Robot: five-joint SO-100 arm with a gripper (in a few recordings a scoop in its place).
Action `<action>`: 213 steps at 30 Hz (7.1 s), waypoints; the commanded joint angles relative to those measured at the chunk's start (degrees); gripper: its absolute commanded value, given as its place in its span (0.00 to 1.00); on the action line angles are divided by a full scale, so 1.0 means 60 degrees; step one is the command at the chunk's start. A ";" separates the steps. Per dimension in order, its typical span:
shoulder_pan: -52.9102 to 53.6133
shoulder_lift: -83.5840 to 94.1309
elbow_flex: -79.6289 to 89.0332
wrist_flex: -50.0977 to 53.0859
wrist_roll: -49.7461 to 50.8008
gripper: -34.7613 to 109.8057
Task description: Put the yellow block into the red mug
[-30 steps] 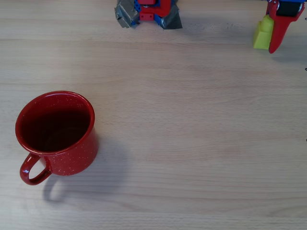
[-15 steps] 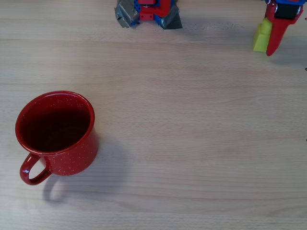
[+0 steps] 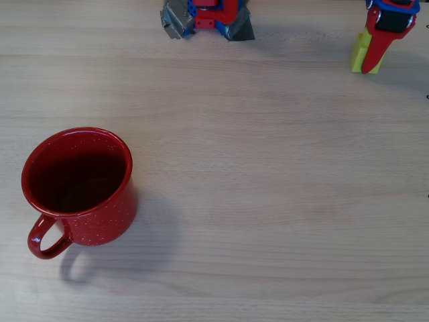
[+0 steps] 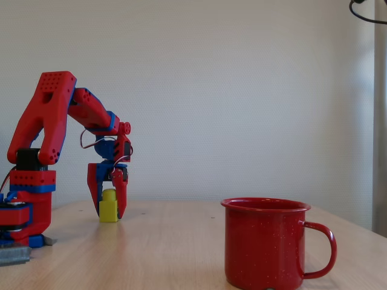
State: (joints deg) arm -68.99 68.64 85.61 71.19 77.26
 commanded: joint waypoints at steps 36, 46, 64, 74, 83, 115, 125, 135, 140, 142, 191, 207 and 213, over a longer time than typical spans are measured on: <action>0.6460 0.7178 0.1978 0.0322 -0.9111 0.24; 0.9009 0.7134 0.1377 0.1934 -1.1353 0.24; 1.3740 0.6343 -0.0923 0.2959 -1.2832 0.24; 1.4561 0.3999 -0.4160 0.2974 -1.2847 0.24; 1.4590 0.1274 -0.7104 0.2739 -1.3022 0.24; 1.4985 -0.2183 -1.0166 0.2563 -1.3433 0.24; 1.4839 -0.2183 -1.0166 0.2856 -1.3535 0.41; 1.4810 -0.2139 -1.0166 0.2959 -1.3477 0.47; 1.4795 -0.2139 -1.0166 0.3003 -1.3521 0.47; 1.4795 -0.2124 -1.0166 0.3003 -1.3550 0.46; 1.3359 0.5845 -0.3062 0.0850 -1.2187 0.24; 1.2202 1.3081 0.4600 -0.1025 -1.2495 0.24; 1.1909 1.5425 0.7280 -0.1406 -1.2773 0.24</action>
State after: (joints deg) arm 2.46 156.97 127.53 63.63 0.70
